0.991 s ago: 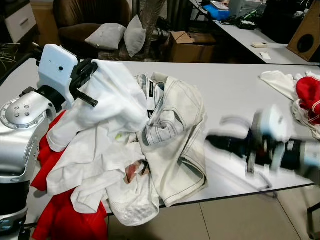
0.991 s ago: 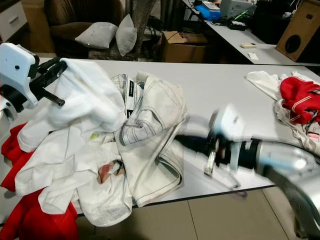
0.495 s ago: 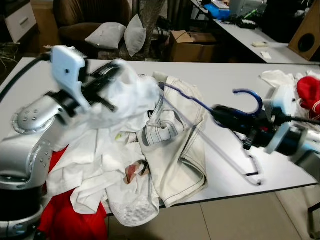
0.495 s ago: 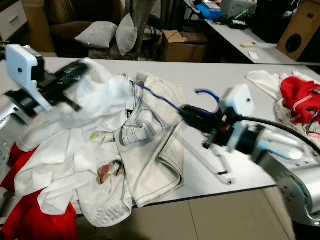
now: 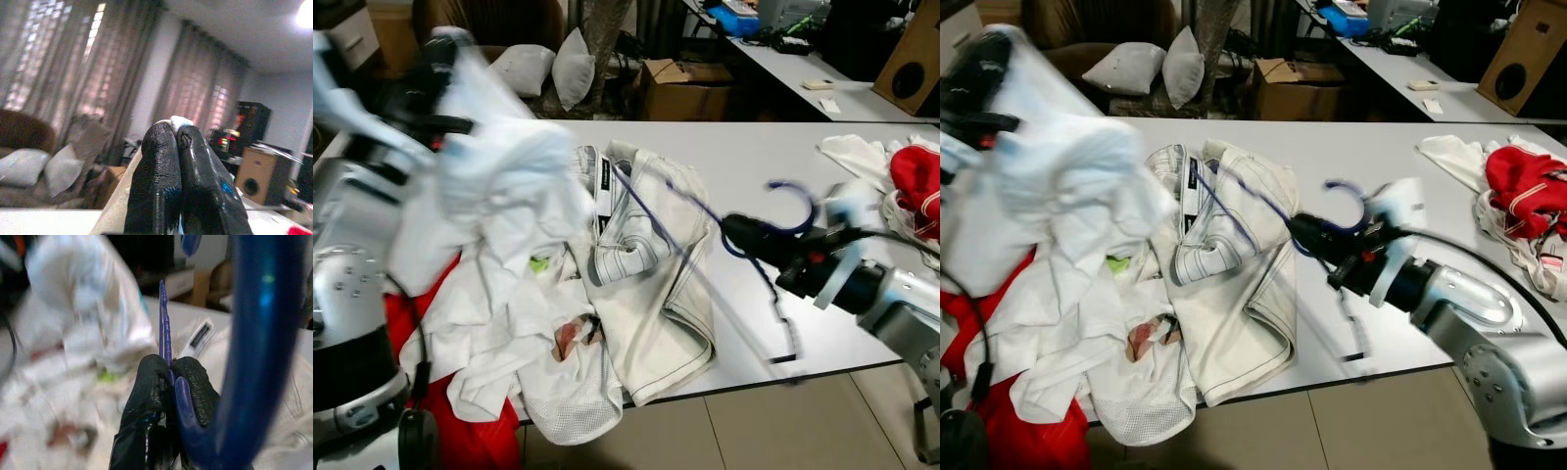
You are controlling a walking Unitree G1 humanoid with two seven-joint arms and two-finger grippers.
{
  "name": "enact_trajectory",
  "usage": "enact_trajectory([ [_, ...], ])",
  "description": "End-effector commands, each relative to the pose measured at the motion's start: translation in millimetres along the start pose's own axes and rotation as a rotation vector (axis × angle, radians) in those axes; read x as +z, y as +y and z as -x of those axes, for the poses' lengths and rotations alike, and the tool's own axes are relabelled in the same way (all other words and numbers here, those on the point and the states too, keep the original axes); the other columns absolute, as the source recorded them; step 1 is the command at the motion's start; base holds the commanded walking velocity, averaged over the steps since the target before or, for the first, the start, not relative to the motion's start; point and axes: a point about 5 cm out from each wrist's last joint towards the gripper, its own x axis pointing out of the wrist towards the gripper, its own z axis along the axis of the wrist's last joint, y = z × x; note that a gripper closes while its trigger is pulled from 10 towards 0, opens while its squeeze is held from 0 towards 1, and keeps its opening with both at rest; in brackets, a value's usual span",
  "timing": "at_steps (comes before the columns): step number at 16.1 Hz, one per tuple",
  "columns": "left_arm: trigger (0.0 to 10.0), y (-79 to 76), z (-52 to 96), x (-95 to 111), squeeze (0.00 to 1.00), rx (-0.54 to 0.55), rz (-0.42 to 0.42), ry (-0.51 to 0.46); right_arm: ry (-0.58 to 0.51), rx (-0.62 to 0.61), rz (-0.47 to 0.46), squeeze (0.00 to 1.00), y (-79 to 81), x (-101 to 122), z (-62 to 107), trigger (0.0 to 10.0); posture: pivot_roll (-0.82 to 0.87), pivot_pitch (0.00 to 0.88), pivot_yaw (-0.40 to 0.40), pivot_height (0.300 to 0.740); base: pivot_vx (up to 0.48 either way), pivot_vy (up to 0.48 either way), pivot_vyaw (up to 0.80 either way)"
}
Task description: Hang hanger
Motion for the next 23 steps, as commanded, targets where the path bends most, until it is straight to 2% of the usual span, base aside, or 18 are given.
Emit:
enact_trajectory([
  [1, 0.0, -1.3, 0.8, -1.4, 0.00, -0.002, 0.018, 0.009, -0.054, -0.070, -0.038, 0.00, -12.8, 4.6, 8.6, 10.0, 0.06, 0.000, -0.065, 0.740, 0.000, 0.000, 0.00],
  [2, 0.0, -4.9, 3.1, -6.9, 0.00, -0.027, 0.014, 0.050, -0.150, -0.008, -0.146, 0.00, -10.5, 8.7, 12.7, 10.0, 0.06, 0.000, -0.068, 0.740, 0.000, 0.000, 0.00],
  [3, 0.0, -7.7, 3.8, -10.1, 0.00, -0.046, 0.008, 0.072, -0.175, 0.031, -0.169, 0.00, -7.8, 10.0, 14.4, 10.0, 0.07, 0.000, -0.072, 0.740, 0.000, 0.000, 0.00],
  [4, 0.0, -16.9, 7.2, -22.1, 0.00, -0.120, -0.044, 0.165, -0.187, 0.129, -0.195, 0.00, 1.4, 10.8, 18.0, 10.0, 0.07, 0.000, -0.078, 0.740, 0.000, 0.000, 0.00],
  [5, 0.0, -26.4, 11.4, -30.2, 0.00, -0.211, -0.079, 0.228, -0.178, 0.155, -0.190, 0.00, 5.2, 11.7, 18.6, 10.0, 0.07, 0.000, -0.078, 0.740, 0.000, 0.000, 0.00],
  [6, 0.0, -43.5, 21.3, -42.2, 0.00, -0.369, -0.088, 0.322, -0.127, 0.145, -0.147, 0.00, 6.0, 10.9, 16.9, 10.0, 0.07, 0.000, -0.076, 0.740, 0.000, 0.000, 0.00],
  [7, 0.0, -54.2, 30.8, -50.9, 0.00, -0.473, -0.110, 0.400, -0.061, 0.152, -0.069, 0.00, 6.8, 11.0, 14.9, 10.0, 0.07, 0.000, -0.076, 0.740, 0.000, 0.000, 0.00],
  [9, 0.0, -52.4, 29.1, -54.4, 0.00, -0.446, -0.168, 0.425, 0.013, 0.230, -0.034, 0.00, 13.3, 11.3, 17.0, 10.0, 0.07, 0.000, -0.075, 0.740, 0.000, 0.000, 0.00],
  [10, 0.0, -47.7, 23.3, -50.5, 0.00, -0.397, -0.195, 0.398, 0.066, 0.259, -0.014, 0.00, 15.8, 10.3, 19.2, 10.0, 0.07, 0.000, -0.080, 0.740, 0.000, 0.000, 0.00],
  [12, 0.0, -41.0, 16.4, -41.4, 0.00, -0.339, -0.246, 0.351, 0.101, 0.277, -0.013, 0.00, 16.5, 9.5, 23.9, 10.0, 0.07, 0.000, -0.080, 0.740, 0.000, 0.000, 0.00],
  [15, 0.0, -45.2, 16.6, -38.6, 0.00, -0.381, -0.242, 0.342, 0.118, 0.236, -0.007, 0.00, 11.0, 6.0, 24.4, 10.0, 0.07, 0.000, -0.077, 0.740, 0.000, 0.000, 0.00],
  [16, 0.0, -50.2, 17.9, -39.5, 0.00, -0.419, -0.231, 0.348, 0.114, 0.211, -0.004, 0.00, 8.1, 5.3, 20.3, 10.0, 0.07, 0.000, -0.074, 0.740, 0.000, 0.000, 0.00],
  [17, 0.0, -59.2, 20.2, -43.3, 0.00, -0.488, -0.216, 0.371, 0.096, 0.215, -0.009, 0.00, 8.2, 4.8, 9.1, 10.0, 0.07, 0.000, -0.070, 0.740, 0.000, 0.000, 0.00],
  [19, 0.0, -66.0, 20.4, -47.4, 0.00, -0.523, -0.209, 0.384, 0.086, 0.259, -0.026, 0.00, 11.6, 1.8, -2.9, 10.0, 0.07, 0.000, -0.069, 0.740, 0.000, 0.000, 0.00],
  [21, 0.0, -69.1, 17.7, -49.5, 0.00, -0.520, -0.208, 0.381, 0.087, 0.277, -0.037, 0.00, 11.9, -1.0, -10.2, 10.0, 0.07, 0.000, -0.070, 0.740, 0.000, 0.000, 0.00],
  [22, 0.0, -66.7, 11.8, -49.7, 0.00, -0.468, -0.223, 0.360, 0.098, 0.294, -0.037, 0.00, 12.3, -3.9, -16.7, 10.0, 0.08, 0.000, -0.080, 0.740, 0.000, 0.000, 0.00],
  [23, 0.0, -66.7, 10.8, -48.2, 0.00, -0.465, -0.217, 0.355, 0.105, 0.272, -0.020, 0.00, 10.1, -5.0, -21.2, 10.0, 0.08, 0.000, -0.082, 0.740, 0.000, 0.000, 0.00],
])
